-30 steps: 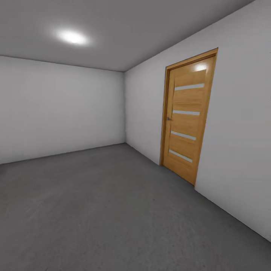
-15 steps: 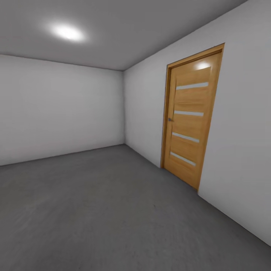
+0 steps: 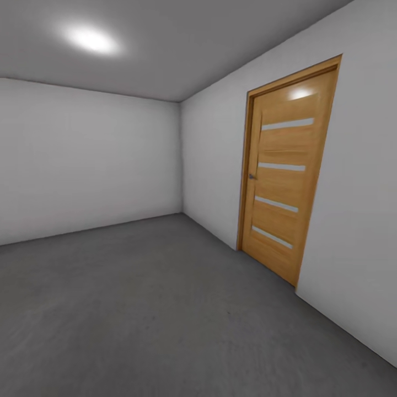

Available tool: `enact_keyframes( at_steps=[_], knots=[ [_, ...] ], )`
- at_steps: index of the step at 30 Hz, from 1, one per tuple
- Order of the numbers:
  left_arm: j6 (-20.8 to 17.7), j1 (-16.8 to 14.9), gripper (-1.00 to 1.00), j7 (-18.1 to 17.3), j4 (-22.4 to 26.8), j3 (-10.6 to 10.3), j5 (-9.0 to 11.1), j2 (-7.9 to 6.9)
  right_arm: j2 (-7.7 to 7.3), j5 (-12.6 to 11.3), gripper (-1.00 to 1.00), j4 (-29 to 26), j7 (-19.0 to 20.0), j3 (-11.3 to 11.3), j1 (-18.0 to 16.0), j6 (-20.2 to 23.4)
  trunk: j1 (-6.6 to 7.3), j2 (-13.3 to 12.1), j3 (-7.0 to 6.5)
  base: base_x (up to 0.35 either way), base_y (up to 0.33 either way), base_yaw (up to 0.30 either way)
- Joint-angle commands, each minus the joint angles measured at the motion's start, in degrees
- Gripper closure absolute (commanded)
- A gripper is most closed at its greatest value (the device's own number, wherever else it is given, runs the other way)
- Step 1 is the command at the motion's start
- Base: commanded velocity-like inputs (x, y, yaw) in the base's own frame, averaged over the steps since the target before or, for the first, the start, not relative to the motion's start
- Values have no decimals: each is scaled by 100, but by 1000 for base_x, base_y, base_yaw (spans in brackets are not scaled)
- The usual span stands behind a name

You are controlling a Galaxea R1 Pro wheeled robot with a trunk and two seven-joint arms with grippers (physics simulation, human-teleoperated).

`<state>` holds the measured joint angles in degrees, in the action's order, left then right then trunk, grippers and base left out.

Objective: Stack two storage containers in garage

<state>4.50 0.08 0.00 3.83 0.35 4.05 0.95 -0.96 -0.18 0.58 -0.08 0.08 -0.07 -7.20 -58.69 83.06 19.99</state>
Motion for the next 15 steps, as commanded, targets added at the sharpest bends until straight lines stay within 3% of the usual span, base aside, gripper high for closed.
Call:
enact_keyframes(
  at_steps=[1,15],
  knots=[
    [9,1,-100,0,4,0,43,1,0,-1,-100,9,-1,1,-2,-27,-4,2,4,322,0,0],
    [7,1,-100,0,3,0,43,-3,0,0,-100,4,-1,1,-2,-26,-4,2,4,322,0,0]
  ],
)
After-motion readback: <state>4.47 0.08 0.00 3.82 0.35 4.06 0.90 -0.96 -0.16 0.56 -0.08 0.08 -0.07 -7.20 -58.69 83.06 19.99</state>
